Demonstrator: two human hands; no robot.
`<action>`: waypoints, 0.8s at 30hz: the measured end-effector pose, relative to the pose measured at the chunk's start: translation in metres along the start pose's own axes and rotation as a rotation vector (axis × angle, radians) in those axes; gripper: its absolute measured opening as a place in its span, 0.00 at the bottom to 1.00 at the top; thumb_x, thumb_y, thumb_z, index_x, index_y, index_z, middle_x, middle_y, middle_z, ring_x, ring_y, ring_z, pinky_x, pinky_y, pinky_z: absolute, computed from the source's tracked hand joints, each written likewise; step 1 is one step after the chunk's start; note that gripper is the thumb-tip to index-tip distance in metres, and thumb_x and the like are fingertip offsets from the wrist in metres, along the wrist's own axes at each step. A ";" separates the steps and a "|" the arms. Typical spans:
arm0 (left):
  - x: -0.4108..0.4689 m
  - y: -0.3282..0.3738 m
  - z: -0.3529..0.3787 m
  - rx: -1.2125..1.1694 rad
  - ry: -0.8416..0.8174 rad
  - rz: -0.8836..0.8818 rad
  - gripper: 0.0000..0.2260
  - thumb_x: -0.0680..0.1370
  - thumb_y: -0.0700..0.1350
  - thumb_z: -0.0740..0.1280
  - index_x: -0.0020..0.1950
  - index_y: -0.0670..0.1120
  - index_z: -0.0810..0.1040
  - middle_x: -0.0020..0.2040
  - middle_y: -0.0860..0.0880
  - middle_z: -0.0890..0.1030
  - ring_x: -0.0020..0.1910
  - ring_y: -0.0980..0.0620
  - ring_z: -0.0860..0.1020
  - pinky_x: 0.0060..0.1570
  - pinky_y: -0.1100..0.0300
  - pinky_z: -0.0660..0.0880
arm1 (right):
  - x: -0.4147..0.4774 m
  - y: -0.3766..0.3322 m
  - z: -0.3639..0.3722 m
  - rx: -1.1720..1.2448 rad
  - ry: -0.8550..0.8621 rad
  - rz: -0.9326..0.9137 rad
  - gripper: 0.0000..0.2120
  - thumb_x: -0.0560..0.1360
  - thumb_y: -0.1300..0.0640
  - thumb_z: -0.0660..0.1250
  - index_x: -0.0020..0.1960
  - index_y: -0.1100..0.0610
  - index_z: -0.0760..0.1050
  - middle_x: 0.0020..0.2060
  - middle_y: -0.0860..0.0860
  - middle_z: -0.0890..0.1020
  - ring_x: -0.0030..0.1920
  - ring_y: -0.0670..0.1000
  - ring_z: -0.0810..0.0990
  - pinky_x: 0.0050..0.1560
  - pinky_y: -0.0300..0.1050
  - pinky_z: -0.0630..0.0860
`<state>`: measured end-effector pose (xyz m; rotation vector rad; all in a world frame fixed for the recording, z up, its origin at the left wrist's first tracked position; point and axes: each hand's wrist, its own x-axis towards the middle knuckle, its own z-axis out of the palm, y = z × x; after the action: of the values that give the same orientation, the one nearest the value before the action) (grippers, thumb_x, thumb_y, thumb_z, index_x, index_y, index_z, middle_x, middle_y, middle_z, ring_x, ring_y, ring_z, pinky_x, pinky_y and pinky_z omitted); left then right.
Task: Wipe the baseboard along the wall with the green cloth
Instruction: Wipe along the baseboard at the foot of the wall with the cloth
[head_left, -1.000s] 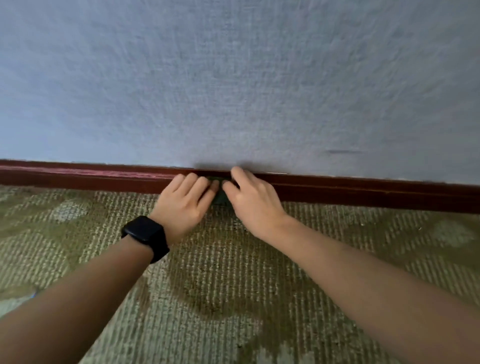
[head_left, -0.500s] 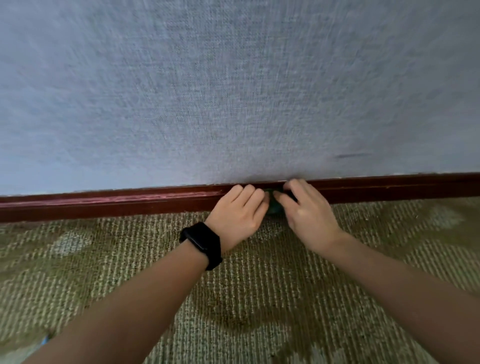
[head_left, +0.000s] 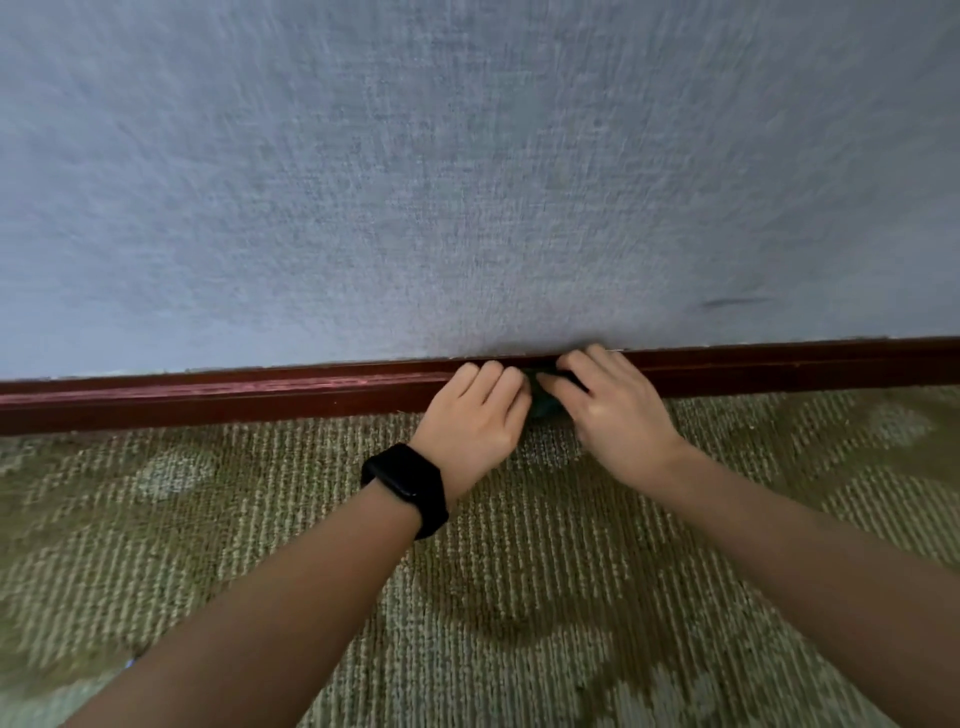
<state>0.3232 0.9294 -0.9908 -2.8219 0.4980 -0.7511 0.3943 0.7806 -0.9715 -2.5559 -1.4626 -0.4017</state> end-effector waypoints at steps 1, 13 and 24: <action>0.000 -0.003 -0.001 0.007 0.006 0.022 0.13 0.75 0.35 0.58 0.46 0.37 0.83 0.37 0.44 0.80 0.34 0.46 0.78 0.35 0.56 0.72 | 0.000 -0.002 0.000 -0.003 0.000 0.022 0.12 0.66 0.68 0.60 0.43 0.67 0.81 0.36 0.61 0.81 0.37 0.59 0.80 0.38 0.48 0.78; -0.072 -0.062 -0.013 0.095 0.009 -0.037 0.13 0.76 0.34 0.58 0.50 0.33 0.82 0.36 0.42 0.79 0.39 0.44 0.66 0.37 0.54 0.64 | 0.049 -0.084 0.028 0.068 0.091 -0.062 0.04 0.65 0.68 0.66 0.36 0.65 0.80 0.34 0.58 0.80 0.35 0.57 0.80 0.33 0.45 0.76; -0.034 -0.032 0.000 0.009 0.052 0.032 0.14 0.78 0.34 0.57 0.51 0.36 0.82 0.36 0.46 0.79 0.35 0.47 0.77 0.35 0.56 0.70 | 0.017 -0.033 0.010 -0.005 0.010 0.019 0.16 0.56 0.73 0.77 0.42 0.68 0.80 0.32 0.60 0.78 0.33 0.58 0.79 0.32 0.45 0.76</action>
<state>0.3041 0.9715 -0.9982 -2.7857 0.5447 -0.8209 0.3750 0.8140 -0.9758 -2.5657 -1.4350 -0.4153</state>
